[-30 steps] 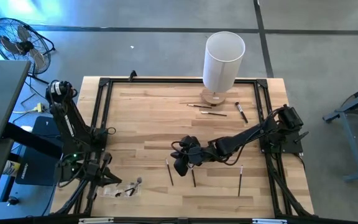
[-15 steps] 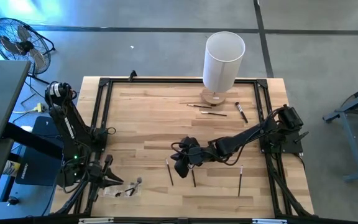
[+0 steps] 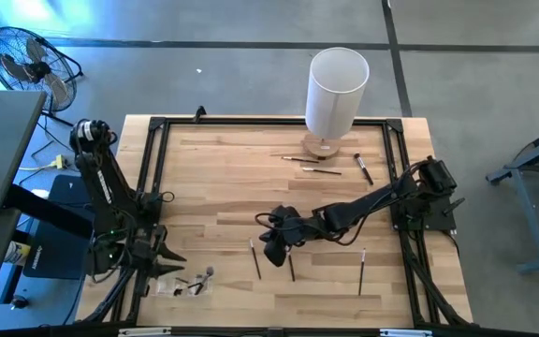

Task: Put items in baskets/containers
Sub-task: Put the eyeshadow brush into the transparent organizer

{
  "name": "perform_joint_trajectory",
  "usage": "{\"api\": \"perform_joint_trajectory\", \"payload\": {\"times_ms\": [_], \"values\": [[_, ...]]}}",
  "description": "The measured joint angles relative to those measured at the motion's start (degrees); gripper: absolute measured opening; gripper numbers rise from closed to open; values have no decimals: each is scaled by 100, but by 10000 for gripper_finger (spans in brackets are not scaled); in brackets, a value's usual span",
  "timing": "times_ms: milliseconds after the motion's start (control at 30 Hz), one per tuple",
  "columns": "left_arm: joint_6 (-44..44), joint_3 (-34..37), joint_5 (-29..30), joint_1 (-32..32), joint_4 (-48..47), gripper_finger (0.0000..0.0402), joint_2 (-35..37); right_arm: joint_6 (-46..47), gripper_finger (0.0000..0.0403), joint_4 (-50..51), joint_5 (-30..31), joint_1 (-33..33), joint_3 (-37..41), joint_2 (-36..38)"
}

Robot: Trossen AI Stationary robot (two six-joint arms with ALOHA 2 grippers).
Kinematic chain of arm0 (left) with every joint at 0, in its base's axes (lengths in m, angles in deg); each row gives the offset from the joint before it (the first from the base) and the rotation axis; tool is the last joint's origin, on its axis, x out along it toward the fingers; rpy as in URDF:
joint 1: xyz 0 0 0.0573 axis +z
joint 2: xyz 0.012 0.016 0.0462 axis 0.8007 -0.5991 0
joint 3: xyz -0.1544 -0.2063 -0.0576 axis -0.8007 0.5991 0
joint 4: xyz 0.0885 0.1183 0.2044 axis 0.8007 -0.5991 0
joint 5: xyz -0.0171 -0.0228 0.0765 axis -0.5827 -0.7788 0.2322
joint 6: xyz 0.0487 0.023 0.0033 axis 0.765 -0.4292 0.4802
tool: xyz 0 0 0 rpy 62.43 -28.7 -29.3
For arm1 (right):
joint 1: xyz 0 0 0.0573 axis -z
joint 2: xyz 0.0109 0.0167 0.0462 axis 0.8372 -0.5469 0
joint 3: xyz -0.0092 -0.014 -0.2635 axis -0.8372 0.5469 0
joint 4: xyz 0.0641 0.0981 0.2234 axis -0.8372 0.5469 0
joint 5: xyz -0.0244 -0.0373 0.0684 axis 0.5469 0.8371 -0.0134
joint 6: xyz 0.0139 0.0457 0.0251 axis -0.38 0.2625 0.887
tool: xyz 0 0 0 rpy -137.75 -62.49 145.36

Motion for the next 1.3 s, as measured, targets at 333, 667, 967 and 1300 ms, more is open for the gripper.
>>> {"api": "perform_joint_trajectory", "payload": {"times_ms": [333, 667, 967, 1300], "values": [[-62, -4, -1042, 1235, -834, 88, 991, -396, 0, 1053, -145, 87, 524, 565], [-745, -10, -3049, 3856, -907, 87, 883, 122, 0, 118, -132, 106, 2882, 2426], [-1060, -1248, -4921, 5837, -1818, 46, -363, -235, 0, 112, -175, 135, 4205, 4211], [-4130, -3821, -5893, 6651, -5653, 24, -2585, -476, 0, 568, -543, 290, 4765, 5037]]}}
